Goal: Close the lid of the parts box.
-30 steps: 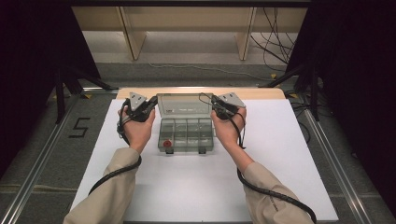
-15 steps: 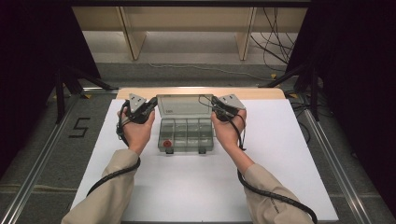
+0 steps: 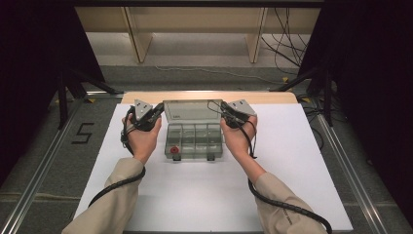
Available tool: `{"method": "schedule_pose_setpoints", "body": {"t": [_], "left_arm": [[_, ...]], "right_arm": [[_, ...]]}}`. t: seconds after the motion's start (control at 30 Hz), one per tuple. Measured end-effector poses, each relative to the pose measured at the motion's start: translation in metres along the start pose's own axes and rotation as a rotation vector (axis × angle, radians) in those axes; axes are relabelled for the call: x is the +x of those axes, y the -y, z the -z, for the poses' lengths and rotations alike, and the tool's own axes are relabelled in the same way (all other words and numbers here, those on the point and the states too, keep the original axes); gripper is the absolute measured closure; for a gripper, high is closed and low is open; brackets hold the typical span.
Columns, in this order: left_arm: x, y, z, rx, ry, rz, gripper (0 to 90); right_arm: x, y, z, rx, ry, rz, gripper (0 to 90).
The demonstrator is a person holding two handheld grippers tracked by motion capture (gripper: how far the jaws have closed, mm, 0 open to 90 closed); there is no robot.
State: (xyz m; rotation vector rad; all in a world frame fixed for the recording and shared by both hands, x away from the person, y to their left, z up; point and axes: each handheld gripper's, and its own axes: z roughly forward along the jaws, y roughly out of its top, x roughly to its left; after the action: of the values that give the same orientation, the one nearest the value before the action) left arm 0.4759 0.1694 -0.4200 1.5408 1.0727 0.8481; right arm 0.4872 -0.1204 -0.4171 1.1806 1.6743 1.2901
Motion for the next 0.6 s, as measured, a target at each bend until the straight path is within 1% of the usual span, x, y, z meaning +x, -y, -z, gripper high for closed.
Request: {"method": "schedule_pose_setpoints", "body": {"t": [0.13,0.27,0.33,0.53,0.6], "left_arm": [[-0.0004,0.0006,0.0019,0.001,0.002,-0.01,88.4],[-0.0009,0.0012,0.0036,0.003,0.004,-0.013,88.3],[-0.0014,0.0016,0.0042,0.002,0.005,-0.013,88.3],[-0.0019,0.0026,0.0065,0.007,0.006,-0.028,88.2],[-0.0024,0.0029,0.0072,0.007,0.007,-0.032,88.3]], "right_arm": [[0.0,0.0007,0.0005,-0.013,-0.001,0.0,88.5],[0.0005,0.0012,0.0025,-0.002,-0.008,-0.005,88.5],[0.0002,0.0019,0.0024,-0.013,-0.01,-0.001,88.5],[0.001,0.0026,0.0049,-0.003,-0.009,0.0,88.5],[0.0011,0.0033,0.0051,-0.013,-0.007,0.005,88.5]]}}
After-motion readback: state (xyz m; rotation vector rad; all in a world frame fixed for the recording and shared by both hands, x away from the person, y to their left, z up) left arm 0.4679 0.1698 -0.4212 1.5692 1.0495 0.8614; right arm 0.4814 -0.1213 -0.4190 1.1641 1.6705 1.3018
